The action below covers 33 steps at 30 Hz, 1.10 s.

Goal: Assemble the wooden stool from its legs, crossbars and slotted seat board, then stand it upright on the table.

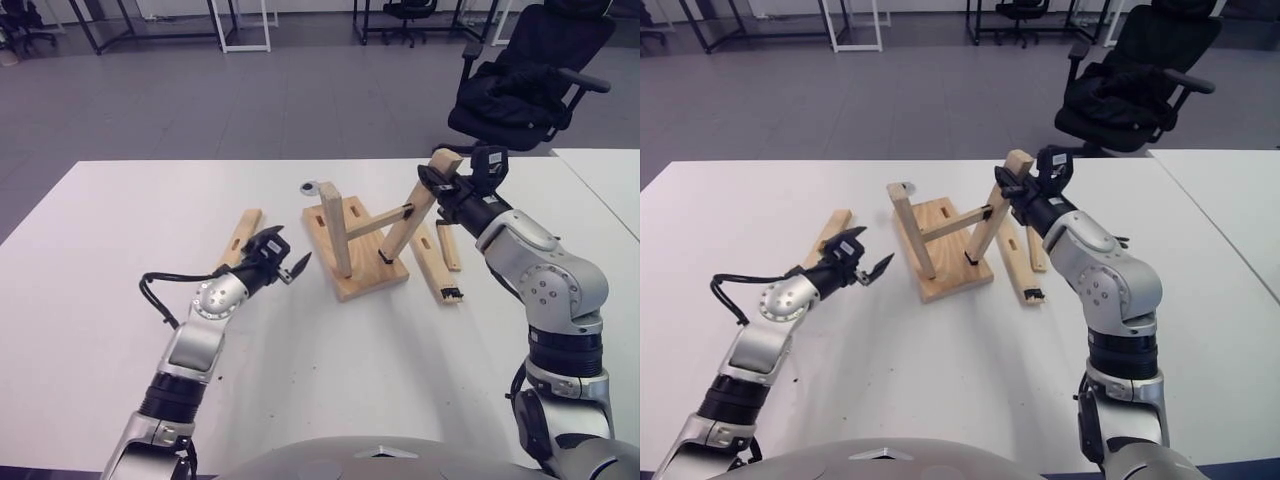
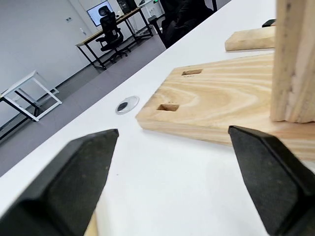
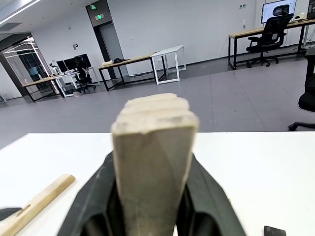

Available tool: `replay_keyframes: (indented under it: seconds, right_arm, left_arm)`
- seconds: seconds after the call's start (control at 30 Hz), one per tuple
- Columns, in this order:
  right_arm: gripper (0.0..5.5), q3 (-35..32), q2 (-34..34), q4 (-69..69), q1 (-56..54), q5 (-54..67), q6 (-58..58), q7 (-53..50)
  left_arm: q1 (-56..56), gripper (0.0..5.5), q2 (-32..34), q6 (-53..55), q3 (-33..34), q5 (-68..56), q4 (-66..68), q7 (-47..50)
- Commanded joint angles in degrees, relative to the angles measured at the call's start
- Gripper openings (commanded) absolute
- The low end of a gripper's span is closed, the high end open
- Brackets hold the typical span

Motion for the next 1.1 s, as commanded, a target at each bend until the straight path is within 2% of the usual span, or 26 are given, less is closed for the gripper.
replay_keyframes:
  seconds: [0.03,0.1,0.13,0.2,0.27,0.43,0.47,0.6,0.77,0.87,0.97,1.1]
  right_arm:
    - [1.01,2.93,-0.04,-0.19,5.58,-3.86,6.51,-3.23]
    - [1.01,4.43,-0.47,-1.30,5.70,-3.96,7.54,-3.19]
    - [1.44,5.28,-0.93,-1.75,5.82,-3.62,8.39,-2.54]
    - [1.82,4.51,0.21,-2.07,6.15,-2.06,10.59,-1.89]
    - [2.23,4.58,0.54,-2.95,5.98,-1.02,12.26,-0.29]
    - [3.09,2.07,2.09,-6.46,4.56,1.07,10.47,2.65]
    - [3.09,1.66,2.21,-7.30,4.65,1.39,10.07,3.39]
    - [3.09,0.48,-0.80,-7.33,6.45,-0.13,6.52,8.38]
    - [3.09,-2.07,-9.33,-6.64,11.49,-1.20,1.79,20.36]
    - [3.09,-4.02,-12.91,-7.36,15.27,0.55,-1.72,29.71]
    - [3.09,2.01,-18.22,-2.88,17.76,-8.18,-8.69,36.09]
    - [3.09,10.73,-16.56,15.75,11.99,-23.20,-19.01,33.78]
  left_arm:
    - [0.10,4.12,-0.89,6.26,1.75,-3.24,-9.34,0.41]
    - [-1.67,4.12,-4.68,11.29,2.21,-5.01,-14.88,3.63]
    - [-2.57,4.12,-8.53,15.13,1.90,-6.68,-17.79,6.37]
    - [-2.79,4.12,-15.54,21.47,-0.46,-8.89,-21.20,10.98]
    - [-1.75,4.12,-18.66,23.71,-3.16,-7.67,-20.02,14.39]
    - [-2.33,4.12,-25.37,26.79,-1.65,-7.61,-18.84,23.21]
    - [-2.03,4.12,-26.05,26.66,-1.80,-7.54,-18.85,24.26]
    - [-1.47,4.12,-22.74,25.02,0.04,-7.73,-17.83,24.76]
    - [3.10,4.12,-13.45,22.52,4.12,-6.26,-16.97,21.15]
    - [7.34,4.12,-10.90,22.43,5.39,-6.53,-17.76,19.78]
    - [10.89,4.12,-8.22,24.18,2.36,-3.44,-16.14,19.58]
    - [9.93,4.12,-4.81,22.50,-2.09,1.20,-10.59,18.54]
